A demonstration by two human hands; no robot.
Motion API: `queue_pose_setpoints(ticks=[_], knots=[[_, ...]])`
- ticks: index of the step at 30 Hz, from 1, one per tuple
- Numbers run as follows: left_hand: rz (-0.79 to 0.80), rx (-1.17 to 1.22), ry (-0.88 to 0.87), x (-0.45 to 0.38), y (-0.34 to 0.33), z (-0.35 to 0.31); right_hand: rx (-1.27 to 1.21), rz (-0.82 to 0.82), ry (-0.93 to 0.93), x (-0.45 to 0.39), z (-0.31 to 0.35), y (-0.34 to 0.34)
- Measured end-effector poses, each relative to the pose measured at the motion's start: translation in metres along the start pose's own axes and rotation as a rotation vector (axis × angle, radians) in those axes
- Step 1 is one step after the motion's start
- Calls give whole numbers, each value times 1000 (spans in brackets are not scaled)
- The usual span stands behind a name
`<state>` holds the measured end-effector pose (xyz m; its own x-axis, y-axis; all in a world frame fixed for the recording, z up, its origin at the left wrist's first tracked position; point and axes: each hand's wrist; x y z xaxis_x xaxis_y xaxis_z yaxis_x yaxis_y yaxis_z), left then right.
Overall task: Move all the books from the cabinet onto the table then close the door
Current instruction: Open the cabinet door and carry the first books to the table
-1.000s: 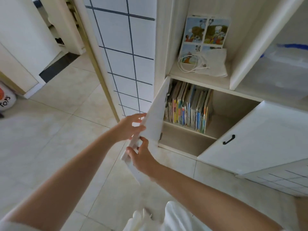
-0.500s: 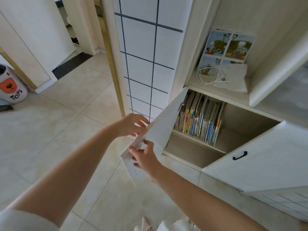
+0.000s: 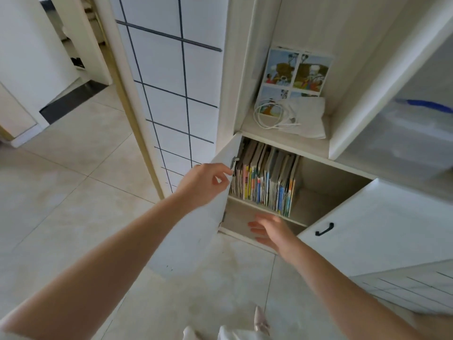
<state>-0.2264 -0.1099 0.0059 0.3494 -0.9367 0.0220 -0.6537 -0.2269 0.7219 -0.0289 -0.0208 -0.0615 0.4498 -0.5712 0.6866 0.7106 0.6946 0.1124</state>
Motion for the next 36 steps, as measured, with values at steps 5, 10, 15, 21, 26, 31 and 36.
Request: queue_pose_setpoints(ticks=[5,10,15,21,26,31,36], knots=[[104,39,65,-30,-63,-16,18,-89,-48,-29,-3,98],[99,220,303,-60,-149,-23,126,-39,-69,-83,17,172],[66,359,433,-97,-231,-32,146,-11,-134,-146,41,209],[-9,552,546,-140,-314,-36,394,-8,-13,-204,38,200],[-84,573,615,-169,-348,-34,334,-27,-97,-240,44,190],[-121,565,626,-194,-368,-13,234,22,-269,-269,49,179],[-133,673,603,-202,-386,4,348,22,-256,-288,50,178]])
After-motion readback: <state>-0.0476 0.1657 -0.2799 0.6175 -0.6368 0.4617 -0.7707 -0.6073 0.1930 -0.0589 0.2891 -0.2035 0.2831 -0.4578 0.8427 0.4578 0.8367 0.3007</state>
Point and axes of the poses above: each hand's wrist, its own x-axis away from the middle knuckle, its own y-axis out of the back of the hand, z = x × y, and after that the axes turned 5 degrees about z, right-handed
